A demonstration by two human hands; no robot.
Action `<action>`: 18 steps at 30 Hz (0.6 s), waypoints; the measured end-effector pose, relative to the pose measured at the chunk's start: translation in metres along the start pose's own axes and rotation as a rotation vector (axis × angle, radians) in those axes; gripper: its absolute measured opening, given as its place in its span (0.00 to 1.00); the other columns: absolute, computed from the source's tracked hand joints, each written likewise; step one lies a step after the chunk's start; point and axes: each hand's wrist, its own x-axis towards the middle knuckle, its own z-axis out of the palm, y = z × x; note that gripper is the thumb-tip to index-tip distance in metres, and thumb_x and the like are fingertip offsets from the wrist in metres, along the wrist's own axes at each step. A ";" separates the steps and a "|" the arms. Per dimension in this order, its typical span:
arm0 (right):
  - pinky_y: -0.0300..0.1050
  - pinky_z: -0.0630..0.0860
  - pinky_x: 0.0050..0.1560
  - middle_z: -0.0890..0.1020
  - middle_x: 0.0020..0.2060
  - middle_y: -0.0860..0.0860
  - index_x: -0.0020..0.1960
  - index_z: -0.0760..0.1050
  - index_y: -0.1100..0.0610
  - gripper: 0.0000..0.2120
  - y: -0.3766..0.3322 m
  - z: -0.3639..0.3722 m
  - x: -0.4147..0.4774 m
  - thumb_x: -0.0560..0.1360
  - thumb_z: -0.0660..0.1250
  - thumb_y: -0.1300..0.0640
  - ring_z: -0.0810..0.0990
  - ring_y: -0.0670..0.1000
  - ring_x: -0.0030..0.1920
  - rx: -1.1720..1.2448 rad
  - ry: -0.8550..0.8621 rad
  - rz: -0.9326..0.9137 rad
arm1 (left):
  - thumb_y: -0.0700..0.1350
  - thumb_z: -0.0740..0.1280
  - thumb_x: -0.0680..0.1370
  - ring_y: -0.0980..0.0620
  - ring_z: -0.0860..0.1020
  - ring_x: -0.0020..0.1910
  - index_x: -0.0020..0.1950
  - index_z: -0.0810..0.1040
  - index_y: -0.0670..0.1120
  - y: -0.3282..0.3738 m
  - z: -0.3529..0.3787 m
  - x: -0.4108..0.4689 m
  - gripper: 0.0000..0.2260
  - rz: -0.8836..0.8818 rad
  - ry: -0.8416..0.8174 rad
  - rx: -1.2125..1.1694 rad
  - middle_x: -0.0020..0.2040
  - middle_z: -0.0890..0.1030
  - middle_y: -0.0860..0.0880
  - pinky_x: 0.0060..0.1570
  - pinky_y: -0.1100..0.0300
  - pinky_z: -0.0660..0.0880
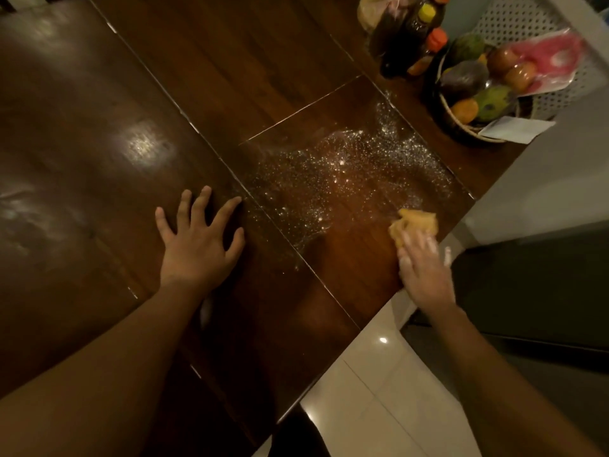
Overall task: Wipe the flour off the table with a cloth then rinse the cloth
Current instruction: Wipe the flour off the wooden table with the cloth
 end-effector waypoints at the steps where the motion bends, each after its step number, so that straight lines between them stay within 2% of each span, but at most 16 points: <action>1: 0.66 0.41 0.77 0.55 0.81 0.50 0.80 0.52 0.41 0.25 0.003 -0.001 0.017 0.83 0.44 0.44 0.48 0.55 0.81 0.069 0.043 0.127 | 0.64 0.48 0.79 0.44 0.41 0.77 0.76 0.48 0.64 0.000 -0.001 0.000 0.25 -0.007 0.002 -0.009 0.78 0.49 0.47 0.70 0.31 0.41; 3: 0.65 0.44 0.77 0.56 0.80 0.51 0.80 0.55 0.45 0.26 -0.012 -0.001 0.041 0.82 0.45 0.46 0.50 0.58 0.80 0.160 0.114 0.261 | 0.64 0.49 0.79 0.45 0.42 0.77 0.76 0.49 0.64 0.000 -0.003 -0.001 0.25 -0.015 0.011 -0.015 0.78 0.49 0.47 0.70 0.32 0.41; 4: 0.64 0.46 0.77 0.58 0.80 0.52 0.80 0.57 0.47 0.26 -0.022 0.001 0.044 0.82 0.46 0.47 0.52 0.59 0.80 0.166 0.134 0.228 | 0.64 0.50 0.79 0.45 0.42 0.77 0.76 0.49 0.64 0.001 -0.003 -0.001 0.25 -0.017 0.017 -0.018 0.78 0.50 0.47 0.70 0.32 0.41; 6: 0.62 0.47 0.77 0.61 0.79 0.52 0.79 0.59 0.47 0.25 -0.037 0.005 0.031 0.82 0.48 0.50 0.53 0.58 0.80 0.168 0.087 -0.011 | 0.63 0.51 0.79 0.45 0.43 0.77 0.76 0.51 0.64 0.002 -0.004 -0.002 0.25 -0.015 0.025 -0.030 0.78 0.50 0.48 0.70 0.32 0.42; 8: 0.56 0.43 0.78 0.59 0.79 0.46 0.79 0.59 0.42 0.24 -0.029 0.003 0.010 0.83 0.49 0.50 0.50 0.52 0.80 0.151 -0.027 -0.228 | 0.63 0.51 0.80 0.45 0.44 0.78 0.75 0.52 0.64 0.002 -0.004 -0.002 0.24 -0.016 0.028 -0.042 0.78 0.51 0.48 0.70 0.32 0.42; 10: 0.57 0.40 0.78 0.57 0.78 0.45 0.79 0.56 0.39 0.23 -0.001 -0.004 0.008 0.84 0.48 0.48 0.47 0.48 0.80 0.041 -0.075 -0.267 | 0.63 0.52 0.80 0.45 0.44 0.78 0.75 0.52 0.64 0.003 -0.004 -0.002 0.24 -0.023 0.028 -0.047 0.78 0.51 0.48 0.70 0.32 0.42; 12: 0.63 0.40 0.77 0.56 0.80 0.50 0.80 0.53 0.40 0.23 0.024 -0.013 0.029 0.85 0.47 0.47 0.47 0.51 0.80 -0.002 -0.013 -0.095 | 0.63 0.51 0.80 0.46 0.44 0.78 0.75 0.52 0.65 0.003 -0.003 -0.001 0.24 -0.030 0.026 -0.045 0.78 0.51 0.49 0.70 0.33 0.42; 15: 0.67 0.41 0.76 0.53 0.81 0.54 0.81 0.52 0.44 0.24 0.037 -0.024 0.084 0.85 0.48 0.50 0.47 0.58 0.80 0.117 0.091 0.202 | 0.63 0.51 0.79 0.46 0.45 0.78 0.75 0.53 0.65 0.000 -0.001 0.000 0.24 -0.044 0.032 -0.043 0.78 0.52 0.49 0.71 0.33 0.42; 18: 0.65 0.44 0.78 0.53 0.81 0.54 0.81 0.54 0.49 0.25 0.023 -0.030 0.130 0.84 0.48 0.51 0.49 0.60 0.80 0.192 0.129 0.322 | 0.62 0.52 0.79 0.46 0.46 0.78 0.75 0.54 0.65 0.001 0.000 0.000 0.23 -0.050 0.046 -0.051 0.78 0.53 0.49 0.71 0.34 0.42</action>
